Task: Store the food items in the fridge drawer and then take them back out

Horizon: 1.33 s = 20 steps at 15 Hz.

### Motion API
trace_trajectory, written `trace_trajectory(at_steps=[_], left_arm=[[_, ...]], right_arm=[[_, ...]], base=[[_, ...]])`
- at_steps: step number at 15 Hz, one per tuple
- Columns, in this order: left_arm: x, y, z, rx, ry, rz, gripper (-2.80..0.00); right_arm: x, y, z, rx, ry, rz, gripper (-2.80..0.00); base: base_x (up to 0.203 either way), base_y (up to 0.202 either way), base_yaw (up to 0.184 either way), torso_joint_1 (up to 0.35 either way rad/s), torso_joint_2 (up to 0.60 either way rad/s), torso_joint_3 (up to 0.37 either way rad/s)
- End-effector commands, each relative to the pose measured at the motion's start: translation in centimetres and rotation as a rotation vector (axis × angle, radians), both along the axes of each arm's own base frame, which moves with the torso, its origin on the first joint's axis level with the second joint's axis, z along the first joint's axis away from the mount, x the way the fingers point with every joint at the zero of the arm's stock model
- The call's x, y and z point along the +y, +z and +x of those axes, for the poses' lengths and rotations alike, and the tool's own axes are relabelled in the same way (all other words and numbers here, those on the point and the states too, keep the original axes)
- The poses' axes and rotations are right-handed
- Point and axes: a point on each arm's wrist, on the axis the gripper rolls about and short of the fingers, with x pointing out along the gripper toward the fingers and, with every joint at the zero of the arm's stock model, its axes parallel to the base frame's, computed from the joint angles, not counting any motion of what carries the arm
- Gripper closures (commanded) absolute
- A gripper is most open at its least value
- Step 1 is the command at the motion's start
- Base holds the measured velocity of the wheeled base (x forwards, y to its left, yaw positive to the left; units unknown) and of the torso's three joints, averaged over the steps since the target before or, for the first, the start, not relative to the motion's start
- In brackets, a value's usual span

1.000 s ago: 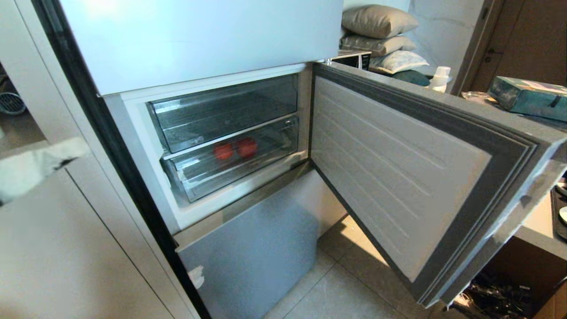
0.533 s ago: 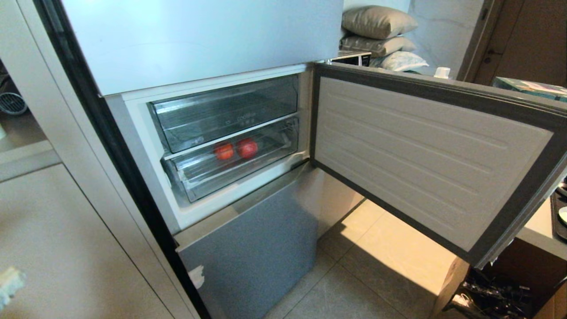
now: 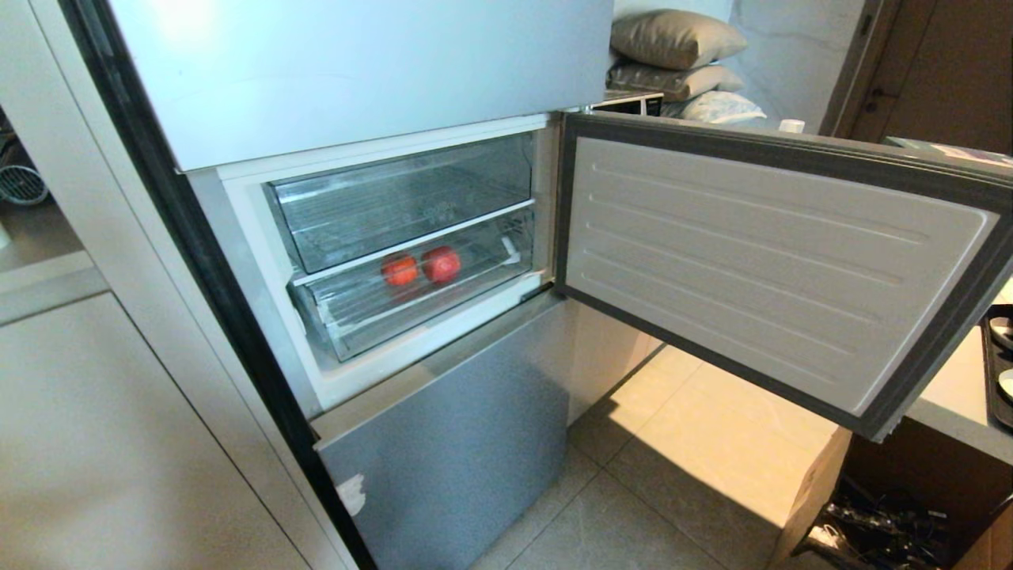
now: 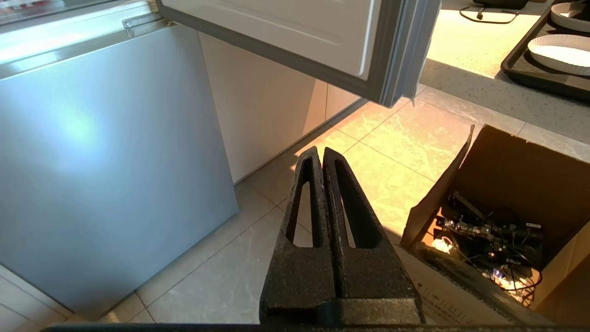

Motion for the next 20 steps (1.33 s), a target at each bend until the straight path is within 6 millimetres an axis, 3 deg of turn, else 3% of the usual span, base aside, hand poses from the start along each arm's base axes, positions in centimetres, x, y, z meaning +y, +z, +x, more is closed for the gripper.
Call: trace_trajectory(at_steps=[1, 7, 10, 15, 20], left_arm=[[0.1, -0.3, -0.2, 0.041, 0.044, -0.079, 0.00], [0.0, -0.3, 0.4, 0.125, 0.163, -0.066, 0.00], [0.1, -0.2, -0.1, 0.012, 0.195, -0.091, 0.00], [0.1, -0.3, -0.3, 0.015, 0.263, -0.085, 0.00], [0.1, -0.7, -2.4, -0.262, 0.267, -0.106, 0.00]], right_arm=[[0.0, 0.0, 0.0, 0.000, 0.000, 0.000, 0.00], [0.0, 0.0, 0.0, 0.000, -0.001, 0.004, 0.00], [0.0, 0.0, 0.0, 0.000, -0.001, 0.004, 0.00], [0.0, 0.0, 0.0, 0.000, -0.001, 0.004, 0.00], [0.0, 0.0, 0.0, 0.000, -0.001, 0.004, 0.00]], base=[[0.000, 0.000, 0.000, 0.000, 0.00, 0.000], [0.000, 0.000, 0.000, 0.000, 0.00, 0.000], [0.000, 0.000, 0.000, 0.000, 0.00, 0.000], [0.000, 0.000, 0.000, 0.000, 0.00, 0.000], [0.000, 0.000, 0.000, 0.000, 0.00, 0.000]])
